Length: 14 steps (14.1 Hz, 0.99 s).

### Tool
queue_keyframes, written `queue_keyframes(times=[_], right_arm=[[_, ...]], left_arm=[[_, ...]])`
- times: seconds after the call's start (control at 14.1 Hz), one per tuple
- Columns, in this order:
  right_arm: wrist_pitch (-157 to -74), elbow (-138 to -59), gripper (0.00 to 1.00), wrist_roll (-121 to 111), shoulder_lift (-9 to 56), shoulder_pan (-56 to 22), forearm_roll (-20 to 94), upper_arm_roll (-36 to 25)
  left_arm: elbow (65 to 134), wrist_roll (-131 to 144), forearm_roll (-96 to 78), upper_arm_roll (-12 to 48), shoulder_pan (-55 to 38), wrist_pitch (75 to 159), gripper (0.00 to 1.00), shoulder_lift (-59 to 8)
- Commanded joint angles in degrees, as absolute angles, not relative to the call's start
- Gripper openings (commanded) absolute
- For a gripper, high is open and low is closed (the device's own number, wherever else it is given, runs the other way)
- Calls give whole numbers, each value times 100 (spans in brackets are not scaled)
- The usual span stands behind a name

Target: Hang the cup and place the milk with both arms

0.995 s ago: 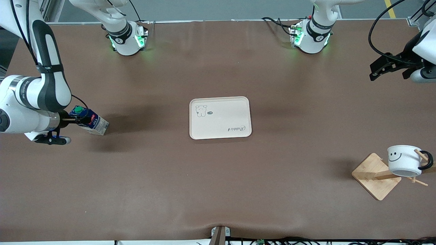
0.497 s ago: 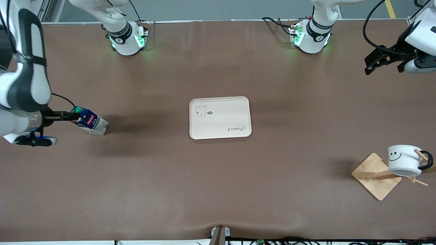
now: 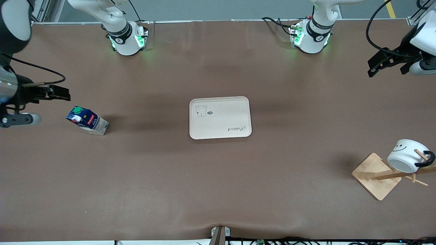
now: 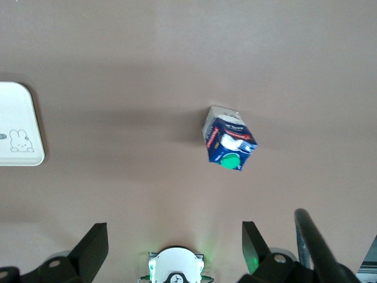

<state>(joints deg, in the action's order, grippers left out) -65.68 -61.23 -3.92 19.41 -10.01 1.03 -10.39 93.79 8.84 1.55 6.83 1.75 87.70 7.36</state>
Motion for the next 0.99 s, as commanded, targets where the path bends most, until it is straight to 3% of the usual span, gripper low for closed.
queue_keyframes(times=[0.0,0.28,0.92], right_arm=[[-6608,-6738,100,-536,1050,-484,525,-1011],[-7750,-8628,100,-606,-218,-510,431,-984],[-7743,-8657,100,-976,-185,-598,-211,-993]], left_arm=[[9431,835,149,686,220,8824,100,809],[9413,844,149,712,211,8833,100,809],[9326,826,141,650,281,8859,100,835]])
